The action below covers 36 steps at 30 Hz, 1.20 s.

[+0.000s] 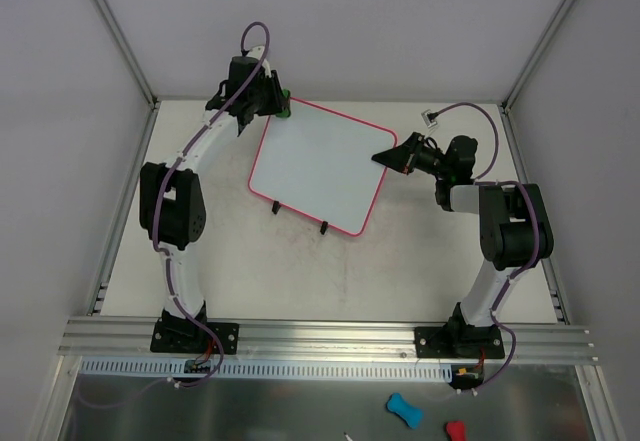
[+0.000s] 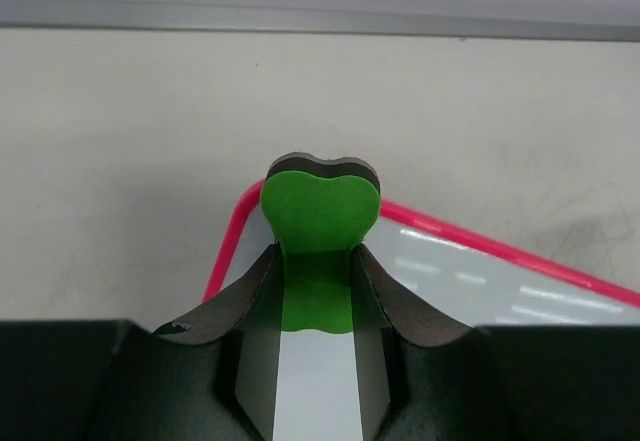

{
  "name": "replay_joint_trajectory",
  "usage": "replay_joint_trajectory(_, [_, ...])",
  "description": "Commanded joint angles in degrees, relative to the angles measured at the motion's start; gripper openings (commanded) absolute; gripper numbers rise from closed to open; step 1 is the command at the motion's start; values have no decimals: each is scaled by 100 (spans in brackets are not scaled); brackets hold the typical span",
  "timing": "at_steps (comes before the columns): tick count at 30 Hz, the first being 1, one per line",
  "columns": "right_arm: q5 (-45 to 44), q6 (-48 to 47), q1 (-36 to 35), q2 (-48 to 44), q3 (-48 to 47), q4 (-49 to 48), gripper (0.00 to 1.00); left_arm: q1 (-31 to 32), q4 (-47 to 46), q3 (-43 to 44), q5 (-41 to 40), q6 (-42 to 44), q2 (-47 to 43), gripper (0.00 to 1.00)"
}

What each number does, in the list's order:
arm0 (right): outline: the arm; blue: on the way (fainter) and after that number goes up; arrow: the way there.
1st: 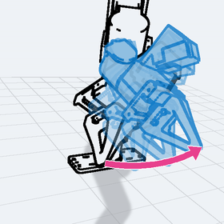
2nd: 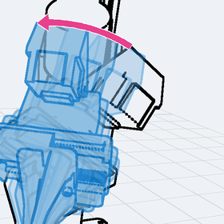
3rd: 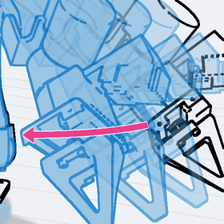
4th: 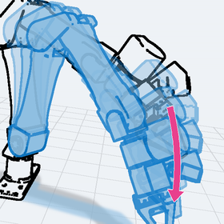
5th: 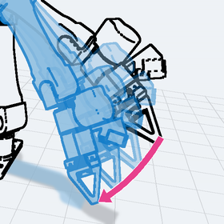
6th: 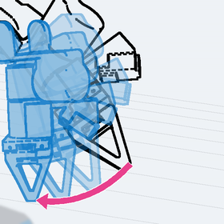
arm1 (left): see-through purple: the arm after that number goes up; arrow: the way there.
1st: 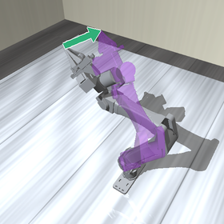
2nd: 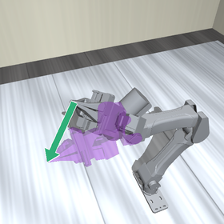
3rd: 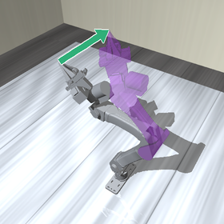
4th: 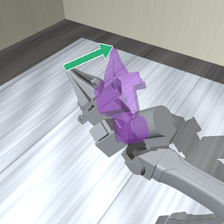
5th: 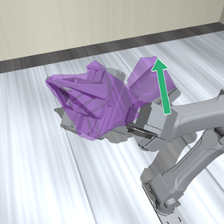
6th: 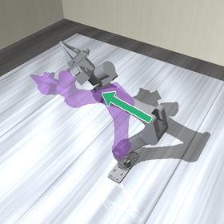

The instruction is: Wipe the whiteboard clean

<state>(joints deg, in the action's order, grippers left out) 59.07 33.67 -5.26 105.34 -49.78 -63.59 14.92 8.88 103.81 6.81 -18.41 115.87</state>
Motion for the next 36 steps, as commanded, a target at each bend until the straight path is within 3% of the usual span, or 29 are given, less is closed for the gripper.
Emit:
replay_joint_trajectory(1, [483,-308,-151,-277,-14,-558,0,-50,61,-475,-188,145,-363,0])
replay_joint_trajectory(10, [483,-309,-151,-286,-5,-558,0,-59,34,-2030,-935,-241,-1285,0])
replay_joint_trajectory(14, [474,-300,-160,-286,-5,-558,0,-59,-97,-2409,-823,-347,-1427,0])
replay_joint_trajectory(36, [509,-291,-160,-277,-23,-593,0,-42,-124,570,329,-250,14,0])
